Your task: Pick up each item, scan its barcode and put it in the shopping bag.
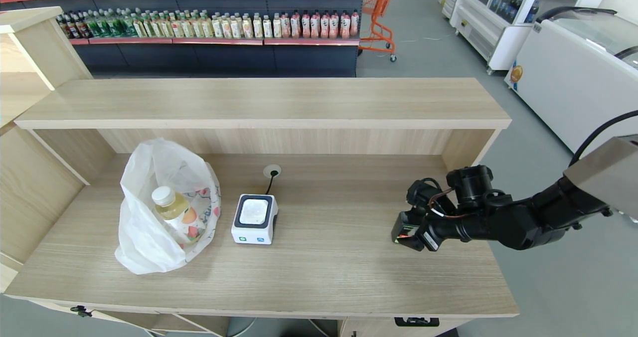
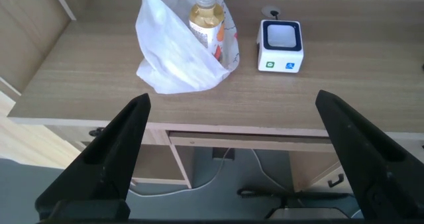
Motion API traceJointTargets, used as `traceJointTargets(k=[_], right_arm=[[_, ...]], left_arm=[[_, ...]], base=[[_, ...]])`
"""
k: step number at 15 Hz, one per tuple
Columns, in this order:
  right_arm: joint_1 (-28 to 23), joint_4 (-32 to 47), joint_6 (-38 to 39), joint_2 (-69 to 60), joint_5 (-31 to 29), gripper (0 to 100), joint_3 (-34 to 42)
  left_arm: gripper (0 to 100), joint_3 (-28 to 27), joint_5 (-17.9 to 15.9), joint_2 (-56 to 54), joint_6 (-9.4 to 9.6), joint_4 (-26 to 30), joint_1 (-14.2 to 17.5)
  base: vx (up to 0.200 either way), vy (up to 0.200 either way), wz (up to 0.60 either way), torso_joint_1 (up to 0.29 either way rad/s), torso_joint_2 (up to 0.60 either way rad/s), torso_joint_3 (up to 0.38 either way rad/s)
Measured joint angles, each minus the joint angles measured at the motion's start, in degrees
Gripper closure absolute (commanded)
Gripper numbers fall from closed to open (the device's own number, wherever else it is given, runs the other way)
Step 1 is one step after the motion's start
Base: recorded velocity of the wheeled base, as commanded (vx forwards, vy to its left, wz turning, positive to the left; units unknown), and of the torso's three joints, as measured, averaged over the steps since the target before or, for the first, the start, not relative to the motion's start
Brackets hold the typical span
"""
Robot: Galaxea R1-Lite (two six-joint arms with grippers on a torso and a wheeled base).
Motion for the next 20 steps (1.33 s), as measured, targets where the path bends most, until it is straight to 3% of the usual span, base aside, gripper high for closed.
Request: traceJointTargets(k=[8, 9, 16, 20], right_arm=[[1.6, -0.3, 0.2, 4.5, 0.1, 0, -5.4], [1.6, -0.3, 0.3, 4.7, 0.1, 100, -5.8], [0.6, -0.5, 1.3, 2.8, 0.9, 100, -2.3], [-1.1, -12.0, 6.0, -5.1, 2.8, 100, 9.6]], left_arm=[[0, 0.0, 0.0, 0.0, 0.00, 0.0, -0.1], [0, 0.0, 0.0, 0.0, 0.00, 0.0, -0.1], [0, 0.0, 0.0, 0.0, 0.00, 0.0, 0.0], [0, 0.0, 0.0, 0.0, 0.00, 0.0, 0.0]], base=[[0.000, 0.000, 0.00, 0.000, 0.00, 0.000], [0.000, 0.000, 0.00, 0.000, 0.00, 0.000], [0.000, 0.000, 0.00, 0.000, 0.00, 0.000], [0.000, 0.000, 0.00, 0.000, 0.00, 0.000]])
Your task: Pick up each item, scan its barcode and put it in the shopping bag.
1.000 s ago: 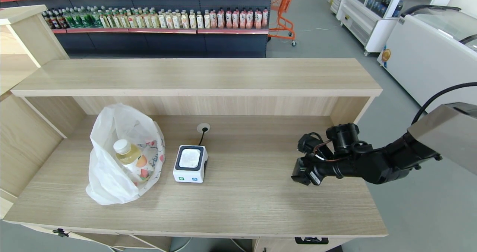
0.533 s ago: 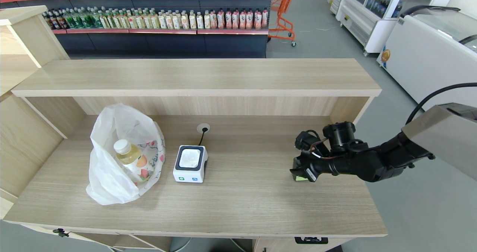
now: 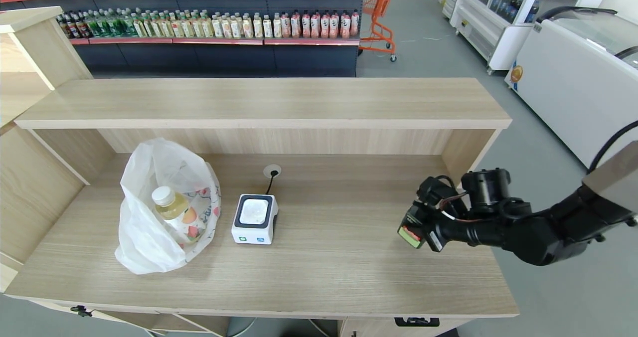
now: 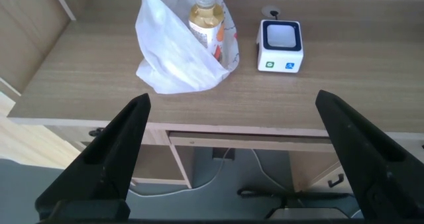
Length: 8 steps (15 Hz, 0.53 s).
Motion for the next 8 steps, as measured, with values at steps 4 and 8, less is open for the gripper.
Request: traceJointTargets(k=[4, 8], right_arm=[[-4.2, -12.3, -8.0, -13.3, 1.0, 100, 12.8], [-5.7, -9.4, -38.1, -23.8, 22.0, 100, 19.7]], left_arm=[[0, 0.0, 0.0, 0.0, 0.00, 0.0, 0.0], [0, 0.0, 0.0, 0.0, -0.02, 0.0, 0.0]], base=[[0.000, 0.000, 0.00, 0.000, 0.00, 0.000], [0.000, 0.000, 0.00, 0.000, 0.00, 0.000]])
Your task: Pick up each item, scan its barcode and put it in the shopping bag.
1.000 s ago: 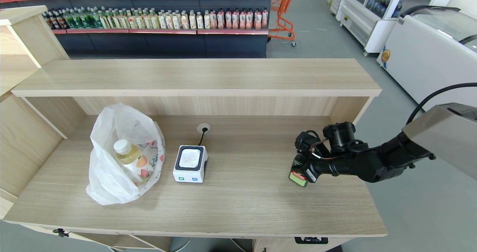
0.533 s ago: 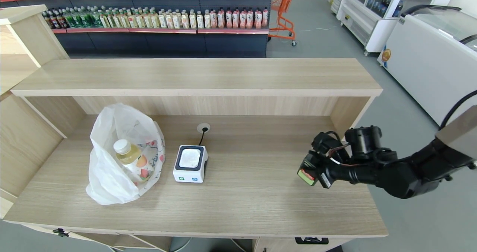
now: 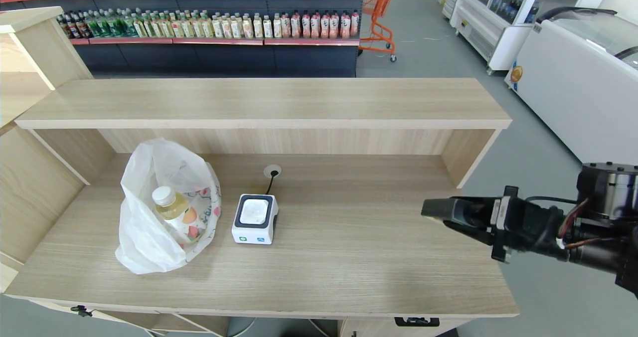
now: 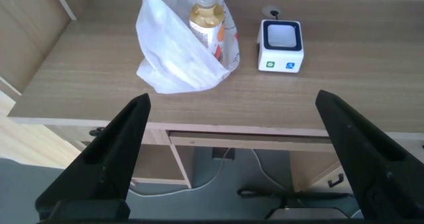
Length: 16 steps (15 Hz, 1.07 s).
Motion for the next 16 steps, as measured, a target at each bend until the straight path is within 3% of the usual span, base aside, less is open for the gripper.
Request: traceJointTargets(k=[2, 4, 7, 12, 16], right_arm=[[1.5, 11.6, -25.6, -2.1, 7.5, 100, 0.6], [2.9, 30.7, -52.9, -3.6, 11.4, 100, 0.7], [5.2, 40.8, -80.7, -5.9, 18.3, 100, 0.1], [9.4, 40.1, -87.9, -8.6, 25.6, 100, -0.8], [15.4, 39.7, -93.8, -10.6, 27.1, 100, -1.0]], left_arm=[[0, 0.0, 0.0, 0.0, 0.02, 0.0, 0.0], [0, 0.0, 0.0, 0.0, 0.02, 0.0, 0.0], [0, 0.0, 0.0, 0.0, 0.02, 0.0, 0.0], [0, 0.0, 0.0, 0.0, 0.02, 0.0, 0.0], [0, 0.0, 0.0, 0.0, 0.02, 0.0, 0.0]], base=[[0.000, 0.000, 0.00, 0.000, 0.00, 0.000], [0.000, 0.000, 0.00, 0.000, 0.00, 0.000], [0.000, 0.000, 0.00, 0.000, 0.00, 0.000], [0.000, 0.000, 0.00, 0.000, 0.00, 0.000], [0.000, 0.000, 0.00, 0.000, 0.00, 0.000]])
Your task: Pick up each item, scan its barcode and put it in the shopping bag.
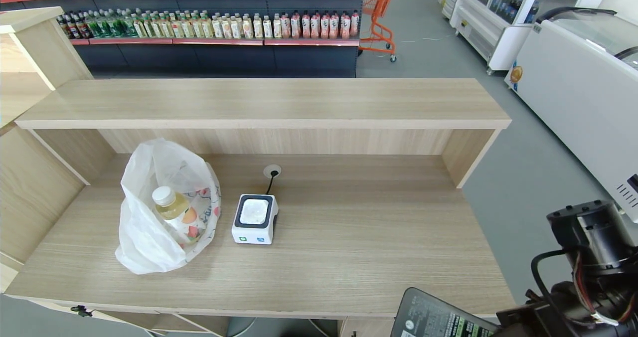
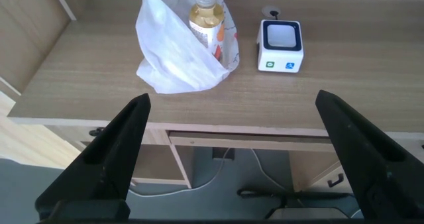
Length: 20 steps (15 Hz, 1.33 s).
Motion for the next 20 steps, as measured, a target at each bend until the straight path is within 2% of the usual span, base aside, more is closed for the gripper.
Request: traceJointTargets(k=[20], right_arm=[[0.2, 1.6, -0.2, -4.3, 0.6, 100, 0.5]], left_arm=[[0, 0.0, 0.0, 0.0, 0.00, 0.0, 0.0]], base=[[0.000, 0.000, 0.00, 0.000, 0.00, 0.000]])
